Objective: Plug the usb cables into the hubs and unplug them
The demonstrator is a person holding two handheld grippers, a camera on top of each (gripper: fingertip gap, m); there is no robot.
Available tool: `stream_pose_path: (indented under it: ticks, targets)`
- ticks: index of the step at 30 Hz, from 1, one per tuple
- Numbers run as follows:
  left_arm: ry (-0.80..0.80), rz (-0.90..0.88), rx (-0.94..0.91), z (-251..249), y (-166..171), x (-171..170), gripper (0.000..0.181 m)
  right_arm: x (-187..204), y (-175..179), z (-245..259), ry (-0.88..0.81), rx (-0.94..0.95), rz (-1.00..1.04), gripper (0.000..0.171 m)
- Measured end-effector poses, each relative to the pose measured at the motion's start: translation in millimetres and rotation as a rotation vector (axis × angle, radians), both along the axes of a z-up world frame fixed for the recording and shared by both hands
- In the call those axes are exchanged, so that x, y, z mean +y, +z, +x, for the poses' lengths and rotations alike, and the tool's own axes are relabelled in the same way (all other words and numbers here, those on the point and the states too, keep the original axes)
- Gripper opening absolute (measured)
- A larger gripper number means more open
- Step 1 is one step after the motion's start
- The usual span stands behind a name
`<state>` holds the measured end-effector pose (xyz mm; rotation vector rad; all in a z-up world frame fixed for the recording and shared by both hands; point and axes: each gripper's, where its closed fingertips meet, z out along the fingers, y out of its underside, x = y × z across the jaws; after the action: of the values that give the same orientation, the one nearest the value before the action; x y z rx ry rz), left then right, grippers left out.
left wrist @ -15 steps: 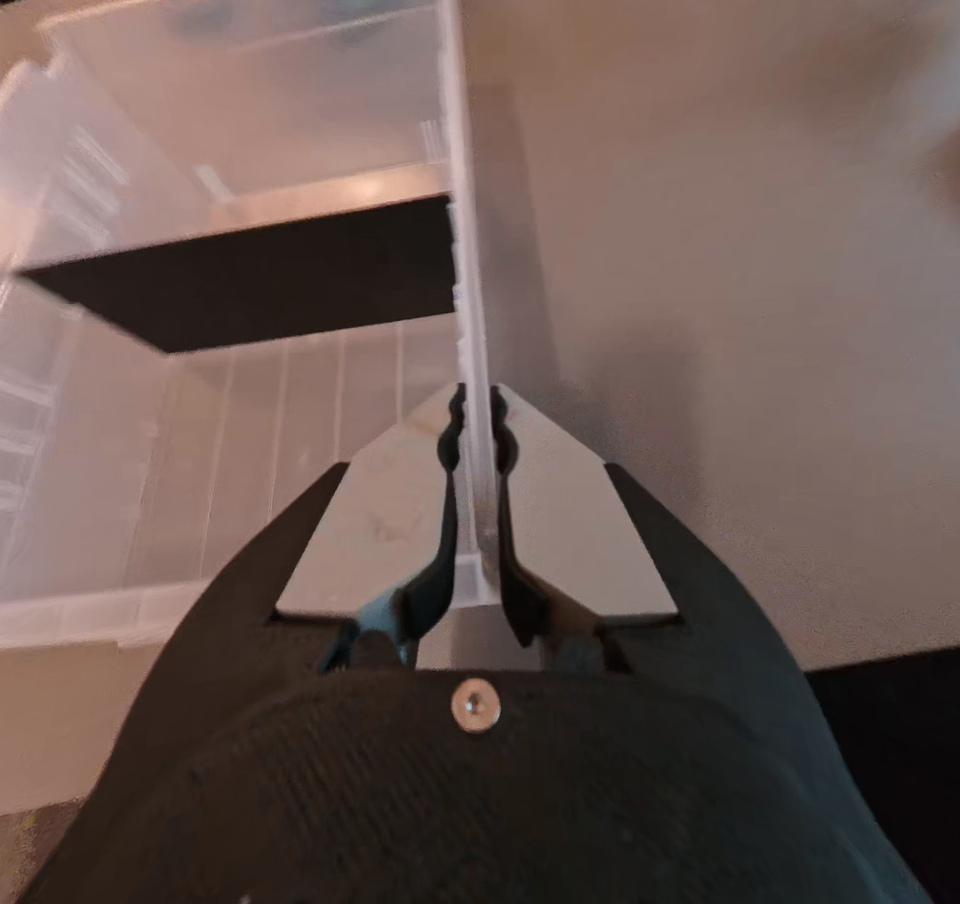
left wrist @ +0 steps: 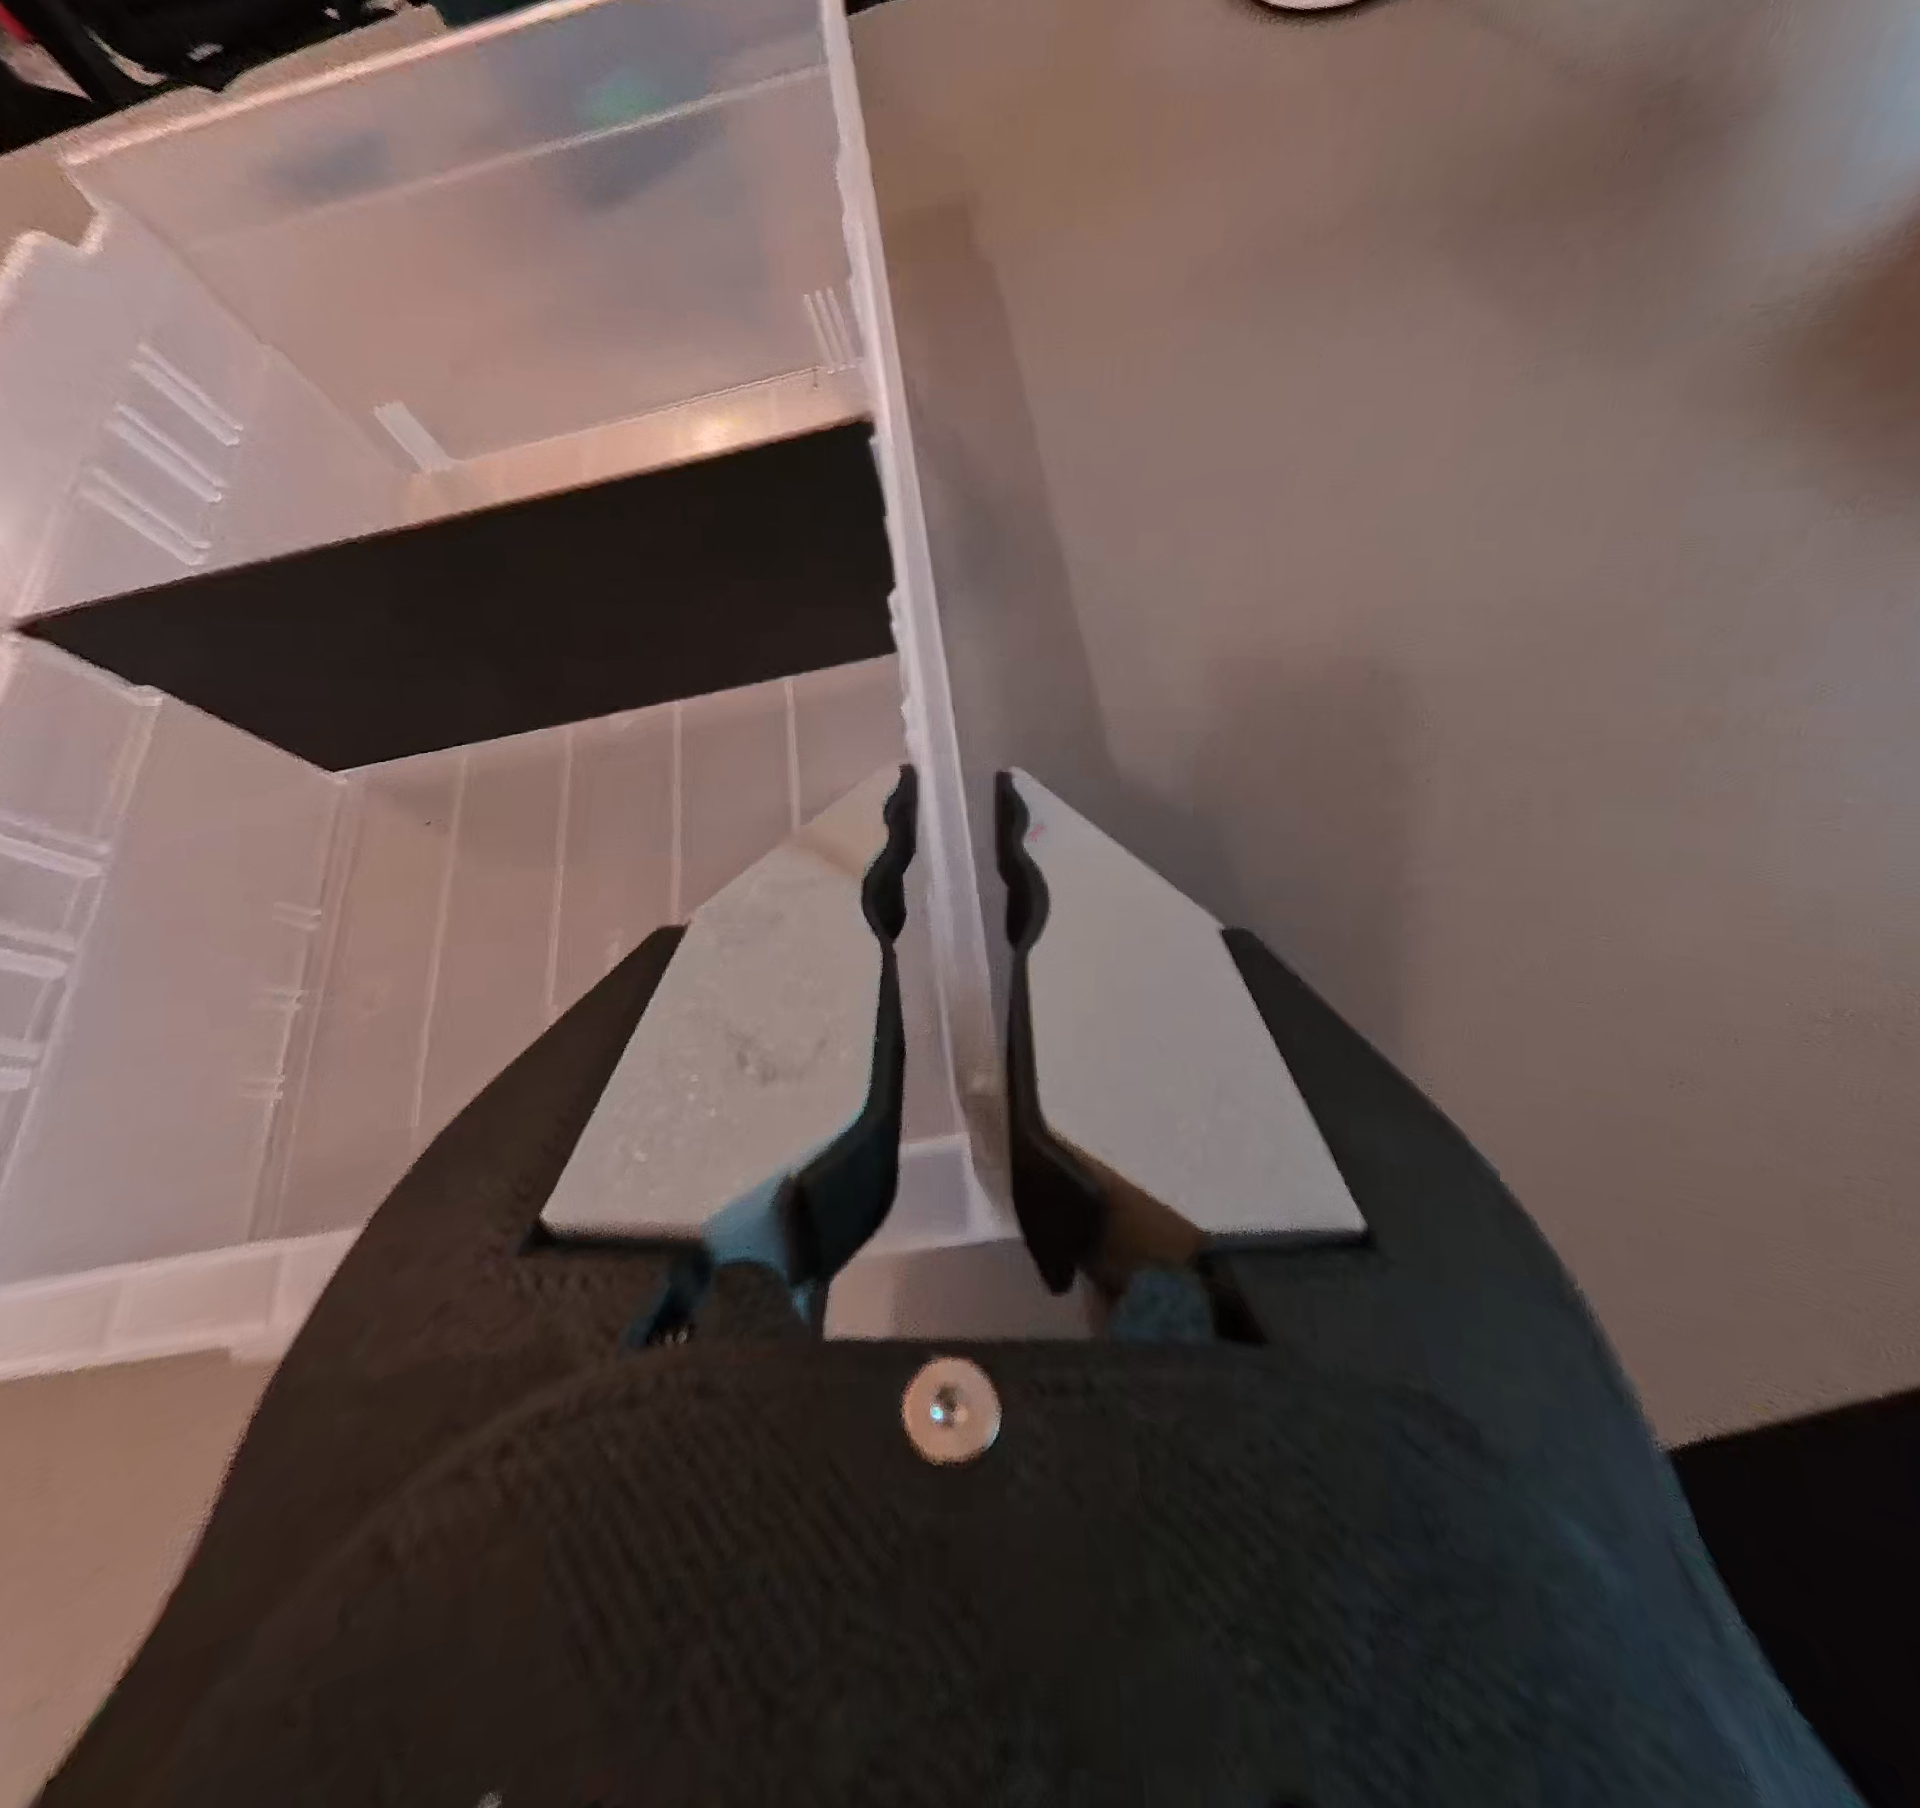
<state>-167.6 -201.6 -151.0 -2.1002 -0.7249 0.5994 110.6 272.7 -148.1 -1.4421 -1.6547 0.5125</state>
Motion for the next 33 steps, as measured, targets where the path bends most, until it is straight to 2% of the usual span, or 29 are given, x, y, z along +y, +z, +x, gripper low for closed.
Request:
stream_pose_path:
  ticks: [2, 4, 6, 12, 15, 19, 22, 27, 29, 30, 33]
  targets:
    - [-0.031, 0.049, -0.063, -2, -5, 10, 0.026, 1, -5, -2, -0.008, -0.042, 0.021, 0.036]
    - [0.032, -0.016, 0.022, -13, -5, 1, 0.004, -4, -11, -1, 0.001, -0.121, 0.066, 0.019]
    - [0.022, -0.065, 0.079, -9, 0, -2, 0.005, -11, -13, 6, -0.006, -0.207, 0.087, 0.016]
    - [0.028, 0.192, 0.133, -7, 82, -10, 0.006, -74, -16, 8, -0.002, -0.311, 0.098, 0.017]
    - [0.027, 0.227, 0.225, -2, 116, -9, 0.005, -124, -17, -9, 0.016, -0.338, 0.070, 0.024]
    - [0.006, 0.229, 0.302, 13, 141, -3, 0.006, -210, -17, -50, 0.128, -0.322, -0.038, 0.033]
    - [-0.034, 0.300, 0.307, 24, 152, -3, 0.006, -291, -16, -91, 0.275, -0.287, -0.128, 0.045]
    - [-0.076, 0.367, 0.316, 29, 160, -6, 0.006, -418, -16, -182, 0.414, -0.241, -0.127, 0.065]
    - [-0.074, 0.365, 0.333, 30, 163, -9, 0.007, -458, -1, -216, 0.398, -0.168, -0.186, 0.063]
    - [-0.068, 0.367, 0.341, 30, 164, -11, 0.006, -472, 11, -227, 0.376, -0.121, -0.206, 0.068]
    - [-0.059, 0.358, 0.369, 34, 170, -17, 0.006, -492, 46, -229, 0.402, -0.024, -0.195, 0.066]
